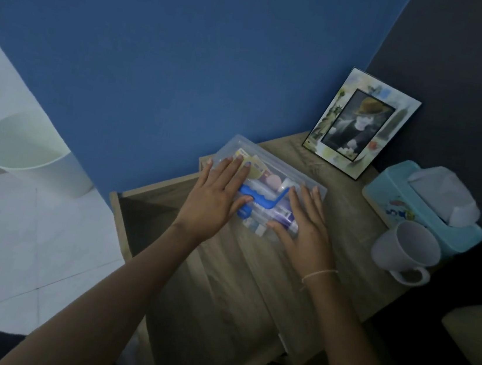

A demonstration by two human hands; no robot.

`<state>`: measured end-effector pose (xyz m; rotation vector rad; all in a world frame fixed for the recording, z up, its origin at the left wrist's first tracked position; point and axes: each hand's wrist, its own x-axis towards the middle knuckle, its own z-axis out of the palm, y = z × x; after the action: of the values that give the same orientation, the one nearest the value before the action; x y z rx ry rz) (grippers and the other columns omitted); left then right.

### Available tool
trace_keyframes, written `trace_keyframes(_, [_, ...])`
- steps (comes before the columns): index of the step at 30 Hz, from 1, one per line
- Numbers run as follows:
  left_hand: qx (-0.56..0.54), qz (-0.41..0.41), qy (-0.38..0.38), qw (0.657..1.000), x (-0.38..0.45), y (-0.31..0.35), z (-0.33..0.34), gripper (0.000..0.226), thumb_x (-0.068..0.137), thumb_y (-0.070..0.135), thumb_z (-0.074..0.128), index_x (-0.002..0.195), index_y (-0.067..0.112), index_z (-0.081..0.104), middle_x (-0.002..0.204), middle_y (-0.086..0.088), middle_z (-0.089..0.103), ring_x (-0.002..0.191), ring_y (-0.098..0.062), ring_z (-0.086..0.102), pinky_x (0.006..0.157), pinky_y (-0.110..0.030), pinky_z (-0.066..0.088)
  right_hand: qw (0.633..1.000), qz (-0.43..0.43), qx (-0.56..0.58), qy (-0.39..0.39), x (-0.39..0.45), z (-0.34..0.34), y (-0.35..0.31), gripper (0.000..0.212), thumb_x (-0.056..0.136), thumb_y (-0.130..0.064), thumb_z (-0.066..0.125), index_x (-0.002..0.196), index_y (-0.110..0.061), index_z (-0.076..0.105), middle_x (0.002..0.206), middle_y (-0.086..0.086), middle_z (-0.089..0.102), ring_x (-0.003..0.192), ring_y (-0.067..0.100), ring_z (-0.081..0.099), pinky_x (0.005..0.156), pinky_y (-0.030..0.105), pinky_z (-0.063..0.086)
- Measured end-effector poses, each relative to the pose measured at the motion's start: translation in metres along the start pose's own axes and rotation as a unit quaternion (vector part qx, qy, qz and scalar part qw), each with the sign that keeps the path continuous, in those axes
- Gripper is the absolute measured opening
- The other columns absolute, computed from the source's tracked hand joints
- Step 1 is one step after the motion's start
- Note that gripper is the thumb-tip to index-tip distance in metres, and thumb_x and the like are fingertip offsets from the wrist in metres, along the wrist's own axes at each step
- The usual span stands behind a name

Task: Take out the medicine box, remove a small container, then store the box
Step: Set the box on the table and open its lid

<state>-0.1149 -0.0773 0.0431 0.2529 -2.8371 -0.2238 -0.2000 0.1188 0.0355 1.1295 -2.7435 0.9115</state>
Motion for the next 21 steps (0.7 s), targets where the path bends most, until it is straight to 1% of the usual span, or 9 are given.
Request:
trace_keyframes(2, [0.001,-0.014,0.003,1.000,0.011,-0.003,0.004,0.062,0.097,0.046,0.033,0.148,0.013,0.024,0.156,-0.010,0.027,0.145,-0.027,0.024,0.120,-0.044,0.005,1.000,-0.015,0.003,0.002,0.017,0.000,0.006,0.074,0.085,-0.037,0.066,0.145,-0.009,0.033,0.156,0.013,0.027,0.146,0.024,0.008,0.117,0.038,0.016])
trace_keyframes(4, [-0.001,-0.020,-0.002,1.000,0.025,-0.005,0.007,0.061,0.097,0.045,0.033,0.148,0.013,0.023,0.157,-0.010,0.026,0.145,-0.027,0.023,0.120,-0.044,0.005,1.000,-0.020,0.005,0.002,0.031,0.000,0.013,0.074,0.084,-0.034,0.069,0.144,-0.007,0.036,0.155,0.015,0.030,0.146,0.026,0.012,0.116,0.035,0.014])
trace_keyframes(6, [-0.001,-0.022,-0.009,1.000,0.037,-0.005,0.009,0.061,0.098,0.045,0.032,0.148,0.013,0.022,0.157,-0.010,0.025,0.145,-0.027,0.022,0.120,-0.044,0.005,1.000,-0.021,0.005,-0.004,0.042,-0.002,0.022,0.073,0.084,-0.033,0.069,0.144,-0.008,0.035,0.155,0.014,0.029,0.147,0.026,0.011,0.116,0.034,0.014])
trace_keyframes(11, [0.003,-0.036,-0.021,0.999,0.045,-0.002,0.013,0.061,0.097,0.046,0.030,0.149,0.014,0.020,0.158,-0.010,0.023,0.146,-0.027,0.019,0.120,-0.044,0.004,1.000,-0.016,0.016,-0.013,0.052,-0.002,0.032,0.075,0.084,-0.035,0.068,0.147,-0.015,0.032,0.158,0.007,0.023,0.146,0.018,0.003,0.115,0.031,0.010])
trace_keyframes(13, [0.009,-0.044,-0.034,0.998,0.046,-0.001,0.010,0.062,0.097,0.047,0.029,0.149,0.015,0.017,0.159,-0.008,0.021,0.146,-0.027,0.017,0.120,-0.043,0.003,1.000,-0.015,0.023,-0.012,0.052,-0.002,0.029,0.074,0.084,-0.033,0.069,0.146,-0.014,0.033,0.158,0.008,0.024,0.147,0.020,0.004,0.116,0.032,0.011])
trace_keyframes(15, [0.015,-0.048,-0.058,0.997,0.048,0.000,0.006,0.063,0.098,0.048,0.026,0.150,0.016,0.012,0.160,-0.006,0.016,0.147,-0.025,0.012,0.120,-0.042,0.001,0.999,-0.015,0.028,-0.013,0.052,-0.003,0.026,0.074,0.083,-0.029,0.071,0.145,-0.011,0.035,0.157,0.011,0.025,0.147,0.026,0.008,0.117,0.036,0.014])
trace_keyframes(18, [0.032,-0.052,-0.091,0.994,0.044,0.003,-0.003,0.064,0.098,0.048,0.026,0.151,0.019,0.005,0.161,-0.005,0.008,0.148,-0.026,0.004,0.120,-0.044,0.001,0.999,-0.006,0.008,-0.032,0.050,-0.008,0.019,0.073,0.084,-0.029,0.070,0.145,-0.012,0.033,0.158,0.011,0.023,0.148,0.028,0.008,0.117,0.036,0.012])
trace_keyframes(21, [0.024,-0.091,-0.080,0.992,0.031,0.011,-0.013,0.068,0.096,0.051,0.030,0.151,0.021,0.002,0.162,-0.006,0.004,0.148,-0.031,0.000,0.119,-0.049,0.004,0.998,0.010,-0.029,-0.063,0.054,-0.012,0.013,0.074,0.086,-0.030,0.067,0.147,-0.015,0.030,0.159,0.011,0.019,0.148,0.029,0.005,0.118,0.037,0.009])
